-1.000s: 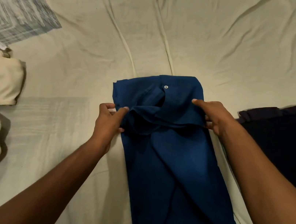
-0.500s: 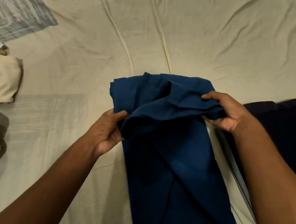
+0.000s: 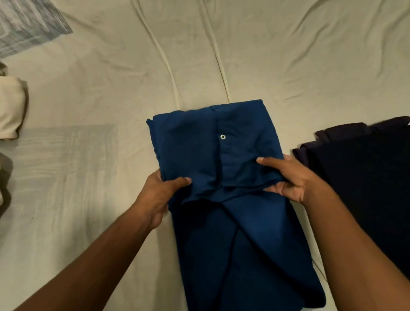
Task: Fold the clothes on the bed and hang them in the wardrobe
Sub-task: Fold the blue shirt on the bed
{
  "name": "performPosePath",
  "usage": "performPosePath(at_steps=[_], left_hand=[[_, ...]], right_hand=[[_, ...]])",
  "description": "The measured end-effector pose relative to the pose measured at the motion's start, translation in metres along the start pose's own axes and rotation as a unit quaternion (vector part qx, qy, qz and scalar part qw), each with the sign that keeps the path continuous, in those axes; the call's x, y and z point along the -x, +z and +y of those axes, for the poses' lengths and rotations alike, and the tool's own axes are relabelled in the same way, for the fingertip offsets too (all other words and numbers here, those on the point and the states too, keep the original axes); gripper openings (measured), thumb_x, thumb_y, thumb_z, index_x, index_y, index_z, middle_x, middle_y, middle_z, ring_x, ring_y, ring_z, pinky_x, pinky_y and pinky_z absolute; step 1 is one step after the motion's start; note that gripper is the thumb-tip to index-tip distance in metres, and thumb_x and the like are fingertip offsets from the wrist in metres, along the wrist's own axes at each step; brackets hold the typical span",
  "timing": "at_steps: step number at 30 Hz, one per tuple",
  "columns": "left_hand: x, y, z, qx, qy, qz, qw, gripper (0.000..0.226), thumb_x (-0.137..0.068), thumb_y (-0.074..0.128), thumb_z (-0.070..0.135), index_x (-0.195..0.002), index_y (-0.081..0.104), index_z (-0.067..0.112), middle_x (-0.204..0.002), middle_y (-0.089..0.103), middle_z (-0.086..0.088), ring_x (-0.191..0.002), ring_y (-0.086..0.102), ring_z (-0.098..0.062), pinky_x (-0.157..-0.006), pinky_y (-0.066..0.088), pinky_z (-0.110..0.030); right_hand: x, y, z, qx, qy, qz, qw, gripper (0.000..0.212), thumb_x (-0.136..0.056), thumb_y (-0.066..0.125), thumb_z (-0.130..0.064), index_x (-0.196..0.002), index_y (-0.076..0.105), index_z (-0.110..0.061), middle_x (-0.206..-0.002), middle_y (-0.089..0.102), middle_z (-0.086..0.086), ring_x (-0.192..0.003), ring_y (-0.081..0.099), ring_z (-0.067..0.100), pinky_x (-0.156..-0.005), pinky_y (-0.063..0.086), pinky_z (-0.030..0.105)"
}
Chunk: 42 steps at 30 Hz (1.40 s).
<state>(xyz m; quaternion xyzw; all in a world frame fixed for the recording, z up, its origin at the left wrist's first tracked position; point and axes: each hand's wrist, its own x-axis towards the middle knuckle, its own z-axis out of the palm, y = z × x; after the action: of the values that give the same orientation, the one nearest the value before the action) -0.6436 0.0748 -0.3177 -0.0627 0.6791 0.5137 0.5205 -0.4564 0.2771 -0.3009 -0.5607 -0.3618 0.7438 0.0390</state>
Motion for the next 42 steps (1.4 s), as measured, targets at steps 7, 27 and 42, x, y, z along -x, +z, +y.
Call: performPosePath(at_steps=[7, 27, 42], left_hand=[[0.021, 0.007, -0.006, 0.069, -0.002, -0.034, 0.997, 0.036, -0.088, 0.071, 0.001, -0.122, 0.063, 0.007, -0.11, 0.075, -0.006, -0.095, 0.074, -0.021, -0.071, 0.061, -0.03], [0.164, -0.004, -0.163, 0.052, -0.145, -0.131, 0.979, 0.039, -0.091, 0.065, 0.001, -0.13, 0.06, 0.005, -0.116, 0.073, -0.014, -0.106, 0.07, -0.033, -0.095, 0.053, -0.048], [0.135, -0.02, -0.103, -0.191, -0.115, -0.031, 0.974, 0.047, -0.092, 0.061, 0.054, -0.116, 0.062, 0.014, -0.11, 0.067, -0.013, -0.092, 0.066, -0.027, -0.081, 0.054, -0.038]], right_hand=[[0.015, -0.002, 0.015, -0.117, -0.016, -0.008, 0.993, 0.042, -0.092, 0.059, 0.005, -0.134, 0.056, 0.001, -0.109, 0.072, 0.017, -0.085, 0.075, 0.028, -0.06, 0.061, 0.041], [0.145, -0.083, 0.16, 0.015, 0.08, 0.096, 0.992, 0.038, -0.092, 0.067, -0.009, -0.128, 0.057, -0.004, -0.102, 0.073, 0.015, -0.085, 0.073, 0.028, -0.067, 0.062, 0.04], [0.126, -0.055, 0.1, 0.4, 0.03, 0.172, 0.9, 0.052, -0.09, 0.062, -0.055, -0.121, 0.061, -0.013, -0.118, 0.063, 0.008, -0.107, 0.062, 0.028, -0.098, 0.052, 0.044]])
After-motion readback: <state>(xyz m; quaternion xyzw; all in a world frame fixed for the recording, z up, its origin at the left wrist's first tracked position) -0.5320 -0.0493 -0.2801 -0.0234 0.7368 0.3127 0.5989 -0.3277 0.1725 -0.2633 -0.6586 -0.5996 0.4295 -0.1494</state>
